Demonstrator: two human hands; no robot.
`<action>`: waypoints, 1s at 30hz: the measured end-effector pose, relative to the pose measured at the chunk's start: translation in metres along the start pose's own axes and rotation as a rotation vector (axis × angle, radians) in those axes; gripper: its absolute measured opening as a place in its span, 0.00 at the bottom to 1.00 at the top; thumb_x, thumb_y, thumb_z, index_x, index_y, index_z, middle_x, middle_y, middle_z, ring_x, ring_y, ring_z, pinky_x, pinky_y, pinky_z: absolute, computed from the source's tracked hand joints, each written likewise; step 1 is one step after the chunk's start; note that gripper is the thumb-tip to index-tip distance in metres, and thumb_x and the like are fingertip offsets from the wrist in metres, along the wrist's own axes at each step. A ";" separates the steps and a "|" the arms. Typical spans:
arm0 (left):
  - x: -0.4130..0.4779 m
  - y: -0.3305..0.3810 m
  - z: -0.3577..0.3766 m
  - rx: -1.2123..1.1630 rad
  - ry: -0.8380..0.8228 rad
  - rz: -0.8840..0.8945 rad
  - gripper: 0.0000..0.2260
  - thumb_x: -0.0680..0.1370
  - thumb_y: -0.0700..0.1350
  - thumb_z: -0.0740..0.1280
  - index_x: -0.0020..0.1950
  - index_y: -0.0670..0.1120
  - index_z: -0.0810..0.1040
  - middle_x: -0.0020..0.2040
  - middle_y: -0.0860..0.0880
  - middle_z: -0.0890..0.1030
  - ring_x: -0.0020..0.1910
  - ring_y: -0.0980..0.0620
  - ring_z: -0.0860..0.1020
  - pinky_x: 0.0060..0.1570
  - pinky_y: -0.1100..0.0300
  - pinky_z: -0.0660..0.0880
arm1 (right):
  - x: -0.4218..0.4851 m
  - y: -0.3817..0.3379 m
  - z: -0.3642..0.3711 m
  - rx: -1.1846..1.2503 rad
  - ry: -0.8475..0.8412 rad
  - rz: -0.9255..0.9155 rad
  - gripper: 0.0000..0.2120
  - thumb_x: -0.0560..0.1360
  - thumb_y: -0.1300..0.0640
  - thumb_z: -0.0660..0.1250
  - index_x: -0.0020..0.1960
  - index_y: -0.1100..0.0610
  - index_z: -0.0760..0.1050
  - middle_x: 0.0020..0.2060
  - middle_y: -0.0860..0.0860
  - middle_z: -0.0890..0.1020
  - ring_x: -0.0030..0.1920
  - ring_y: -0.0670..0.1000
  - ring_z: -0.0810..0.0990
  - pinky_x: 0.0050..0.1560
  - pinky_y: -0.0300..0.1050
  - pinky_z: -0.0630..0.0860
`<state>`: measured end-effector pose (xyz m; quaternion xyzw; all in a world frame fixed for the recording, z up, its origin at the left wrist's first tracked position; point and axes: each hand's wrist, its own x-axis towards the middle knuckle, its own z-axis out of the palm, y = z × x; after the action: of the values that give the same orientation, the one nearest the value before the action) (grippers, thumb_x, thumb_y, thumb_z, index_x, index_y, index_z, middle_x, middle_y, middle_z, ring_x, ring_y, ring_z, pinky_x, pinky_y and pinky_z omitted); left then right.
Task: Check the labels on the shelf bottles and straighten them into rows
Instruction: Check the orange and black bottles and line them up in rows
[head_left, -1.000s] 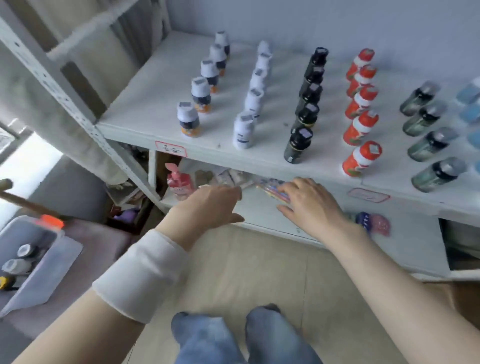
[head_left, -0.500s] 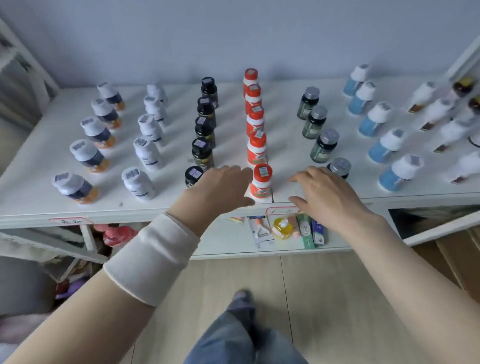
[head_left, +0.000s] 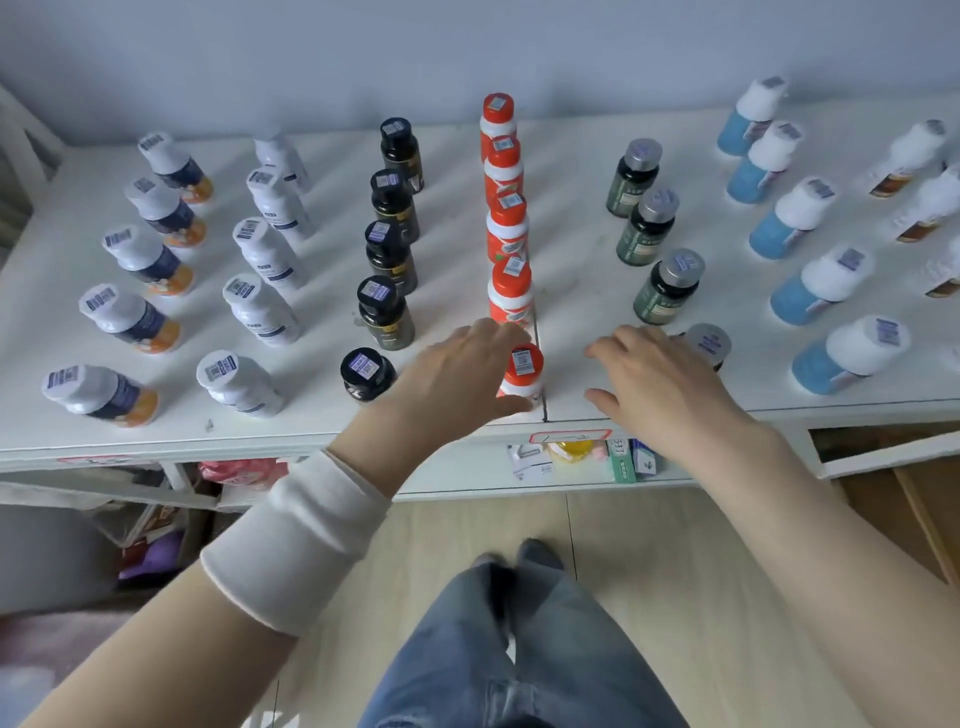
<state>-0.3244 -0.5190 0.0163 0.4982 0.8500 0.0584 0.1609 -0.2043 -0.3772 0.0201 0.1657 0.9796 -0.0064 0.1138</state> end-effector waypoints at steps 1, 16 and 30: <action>0.003 0.004 0.007 -0.006 0.025 -0.008 0.28 0.74 0.57 0.66 0.70 0.49 0.63 0.65 0.46 0.70 0.62 0.45 0.71 0.57 0.51 0.71 | 0.002 0.002 0.004 0.009 -0.004 -0.016 0.19 0.77 0.48 0.59 0.64 0.57 0.67 0.59 0.55 0.73 0.60 0.57 0.71 0.56 0.50 0.69; -0.015 0.006 0.021 -1.510 0.298 -0.184 0.11 0.72 0.43 0.66 0.54 0.49 0.72 0.56 0.49 0.78 0.51 0.54 0.78 0.53 0.51 0.77 | 0.002 -0.001 0.024 1.918 -0.223 0.107 0.13 0.75 0.46 0.61 0.52 0.54 0.68 0.44 0.56 0.76 0.27 0.49 0.77 0.27 0.38 0.72; -0.021 -0.003 0.019 -1.426 0.258 0.008 0.15 0.73 0.42 0.68 0.59 0.46 0.72 0.62 0.44 0.76 0.60 0.48 0.75 0.59 0.49 0.73 | -0.008 -0.010 0.031 1.998 -0.103 0.066 0.18 0.69 0.49 0.71 0.54 0.53 0.69 0.44 0.56 0.76 0.34 0.50 0.80 0.37 0.41 0.78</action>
<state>-0.3110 -0.5395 0.0019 0.2642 0.6156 0.6574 0.3449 -0.1940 -0.3908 -0.0082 0.2121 0.5137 -0.8306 -0.0352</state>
